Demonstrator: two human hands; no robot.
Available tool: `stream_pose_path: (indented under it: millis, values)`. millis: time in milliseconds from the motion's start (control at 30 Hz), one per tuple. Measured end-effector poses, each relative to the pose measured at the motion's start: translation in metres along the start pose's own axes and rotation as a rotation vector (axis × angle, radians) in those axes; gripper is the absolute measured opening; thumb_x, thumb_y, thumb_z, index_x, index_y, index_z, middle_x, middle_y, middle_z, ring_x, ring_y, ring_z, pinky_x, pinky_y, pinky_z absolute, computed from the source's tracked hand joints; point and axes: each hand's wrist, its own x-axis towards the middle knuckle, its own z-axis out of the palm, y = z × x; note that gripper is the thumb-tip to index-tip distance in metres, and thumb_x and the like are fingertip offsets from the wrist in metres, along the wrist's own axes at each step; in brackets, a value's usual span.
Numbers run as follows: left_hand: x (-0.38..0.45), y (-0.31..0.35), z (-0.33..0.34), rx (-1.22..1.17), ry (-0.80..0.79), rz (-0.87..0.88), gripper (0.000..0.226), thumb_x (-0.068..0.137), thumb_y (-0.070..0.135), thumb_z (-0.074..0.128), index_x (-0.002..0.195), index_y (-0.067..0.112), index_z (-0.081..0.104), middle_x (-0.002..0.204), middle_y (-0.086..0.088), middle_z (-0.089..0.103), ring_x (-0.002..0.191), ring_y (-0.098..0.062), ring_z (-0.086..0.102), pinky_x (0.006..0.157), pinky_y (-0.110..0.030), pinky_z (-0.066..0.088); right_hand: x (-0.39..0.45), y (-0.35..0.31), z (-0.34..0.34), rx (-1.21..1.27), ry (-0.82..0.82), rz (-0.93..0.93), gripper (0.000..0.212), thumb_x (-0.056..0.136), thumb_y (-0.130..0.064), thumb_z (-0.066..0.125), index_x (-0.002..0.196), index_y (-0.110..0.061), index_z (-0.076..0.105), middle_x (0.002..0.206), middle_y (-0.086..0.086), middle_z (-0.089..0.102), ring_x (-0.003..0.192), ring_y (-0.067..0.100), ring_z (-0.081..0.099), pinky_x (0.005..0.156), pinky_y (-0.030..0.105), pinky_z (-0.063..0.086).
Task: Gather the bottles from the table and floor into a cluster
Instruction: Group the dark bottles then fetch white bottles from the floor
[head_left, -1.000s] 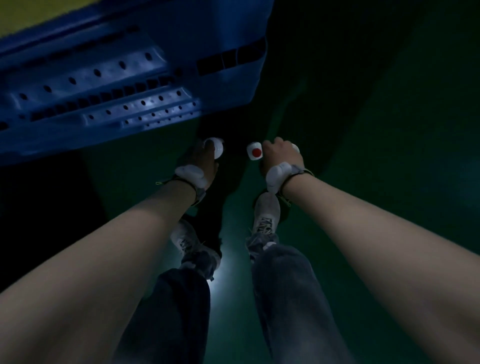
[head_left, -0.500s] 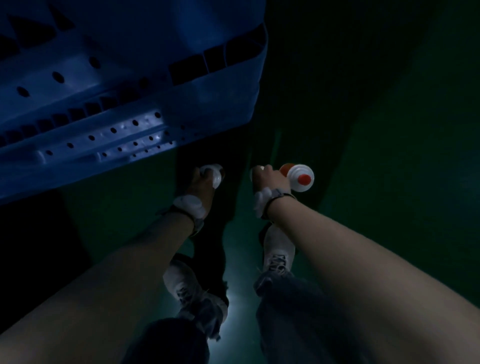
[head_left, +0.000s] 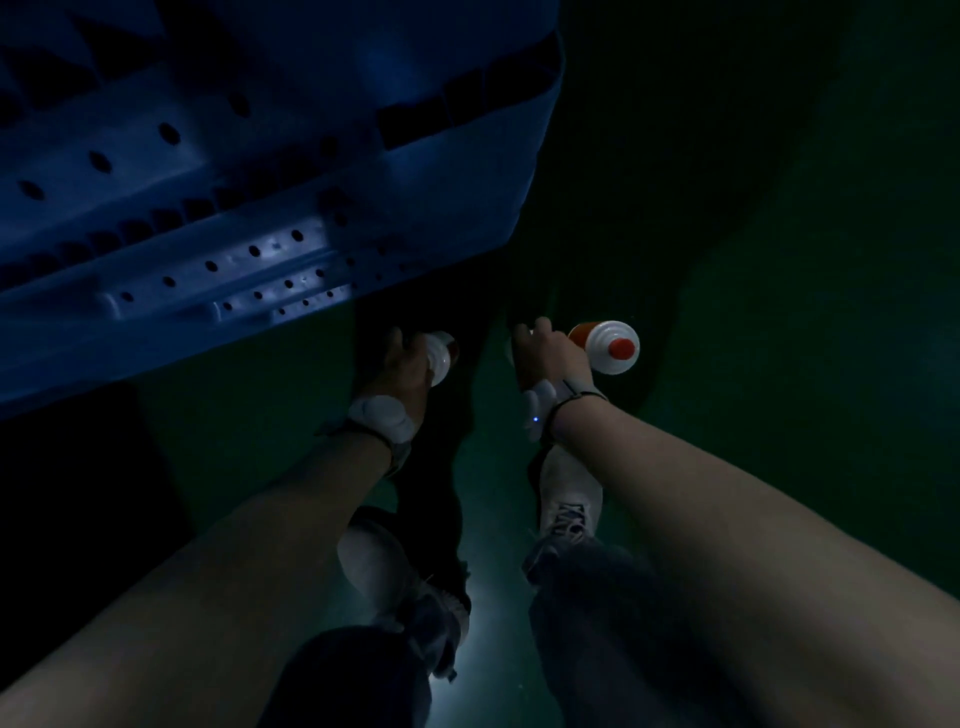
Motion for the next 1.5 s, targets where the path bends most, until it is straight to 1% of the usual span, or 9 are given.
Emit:
stream_pose_path:
  millis: [167, 300, 467, 600, 733, 867, 1067, 1400, 1500]
  values:
    - [-0.067, -0.013, -0.052, 0.012, 0.017, 0.082, 0.057, 0.109, 0.021, 0.046, 0.159, 0.000, 0.029, 0.165, -0.028, 0.021, 0.147, -0.042, 0.034, 0.117, -0.046, 0.035, -0.062, -0.035, -0.065, -0.024, -0.009, -0.066, 0.027, 0.103, -0.016, 0.048, 0.128, -0.008, 0.055, 0.125, 0.018, 0.050, 0.110, 0.040, 0.058, 0.070, 0.042, 0.041]
    - [-0.135, -0.014, -0.128, 0.011, 0.029, 0.118, 0.049, 0.107, 0.018, 0.045, 0.152, -0.001, 0.041, 0.155, -0.023, 0.042, 0.136, -0.039, 0.048, 0.111, -0.041, 0.041, -0.128, -0.084, -0.140, -0.073, 0.037, -0.070, 0.031, 0.103, -0.016, 0.046, 0.133, -0.011, 0.054, 0.128, 0.015, 0.049, 0.112, 0.037, 0.057, 0.072, 0.040, 0.041]
    - [-0.244, -0.026, -0.231, -0.025, 0.336, 0.137, 0.019, 0.100, 0.022, 0.059, 0.114, 0.008, 0.060, 0.117, -0.016, 0.056, 0.089, -0.040, 0.064, 0.070, -0.041, 0.051, -0.220, -0.162, -0.239, -0.142, 0.152, -0.159, 0.025, 0.103, -0.017, 0.048, 0.126, -0.011, 0.054, 0.122, 0.013, 0.049, 0.107, 0.034, 0.056, 0.069, 0.039, 0.043]
    - [-0.313, -0.047, -0.292, 0.014, 0.528, 0.139, 0.026, 0.097, 0.039, 0.063, 0.097, 0.013, 0.061, 0.102, -0.007, 0.059, 0.082, -0.030, 0.064, 0.066, -0.040, 0.052, -0.274, -0.215, -0.289, -0.242, 0.274, -0.237, 0.011, 0.103, -0.021, 0.053, 0.112, -0.015, 0.055, 0.113, 0.007, 0.050, 0.099, 0.027, 0.056, 0.065, 0.034, 0.042]
    - [-0.375, -0.104, -0.356, -0.042, 0.688, 0.237, 0.022, 0.092, 0.032, 0.075, 0.093, 0.011, 0.065, 0.093, -0.008, 0.060, 0.081, -0.028, 0.064, 0.067, -0.042, 0.056, -0.306, -0.292, -0.338, -0.272, 0.353, -0.357, 0.009, 0.101, -0.023, 0.056, 0.108, -0.016, 0.054, 0.110, 0.005, 0.052, 0.098, 0.026, 0.057, 0.075, 0.036, 0.055]
    - [-0.394, -0.127, -0.388, -0.131, 0.736, 0.191, 0.034, 0.100, 0.047, 0.055, 0.106, 0.015, 0.064, 0.103, -0.002, 0.059, 0.093, -0.021, 0.060, 0.080, -0.034, 0.054, -0.312, -0.330, -0.373, -0.236, 0.398, -0.377, 0.019, 0.096, -0.031, 0.065, 0.102, -0.017, 0.053, 0.101, 0.001, 0.053, 0.090, 0.023, 0.059, 0.064, 0.031, 0.048]
    - [-0.409, -0.206, -0.461, -0.184, 0.911, 0.189, 0.029, 0.098, 0.041, 0.066, 0.106, 0.013, 0.067, 0.100, -0.001, 0.059, 0.087, -0.019, 0.058, 0.073, -0.031, 0.052, -0.301, -0.438, -0.424, -0.156, 0.540, -0.600, 0.025, 0.093, -0.036, 0.071, 0.101, -0.018, 0.054, 0.092, -0.003, 0.053, 0.073, 0.015, 0.052, 0.058, 0.024, 0.044]
    - [-0.320, -0.296, -0.557, -0.339, 1.010, 0.025, 0.029, 0.092, 0.030, 0.075, 0.115, 0.014, 0.067, 0.106, -0.005, 0.064, 0.089, -0.025, 0.063, 0.075, -0.040, 0.056, -0.200, -0.565, -0.471, -0.089, 0.596, -0.724, 0.026, 0.092, -0.026, 0.072, 0.106, -0.012, 0.055, 0.104, 0.007, 0.060, 0.087, 0.030, 0.063, 0.064, 0.035, 0.050]
    - [-0.288, -0.310, -0.573, -0.341, 1.032, -0.006, 0.029, 0.092, 0.028, 0.075, 0.116, 0.013, 0.066, 0.106, -0.004, 0.064, 0.089, -0.024, 0.063, 0.072, -0.033, 0.052, -0.163, -0.584, -0.477, -0.087, 0.573, -0.731, 0.028, 0.090, -0.021, 0.074, 0.108, -0.010, 0.055, 0.104, 0.009, 0.061, 0.088, 0.032, 0.064, 0.063, 0.034, 0.048]
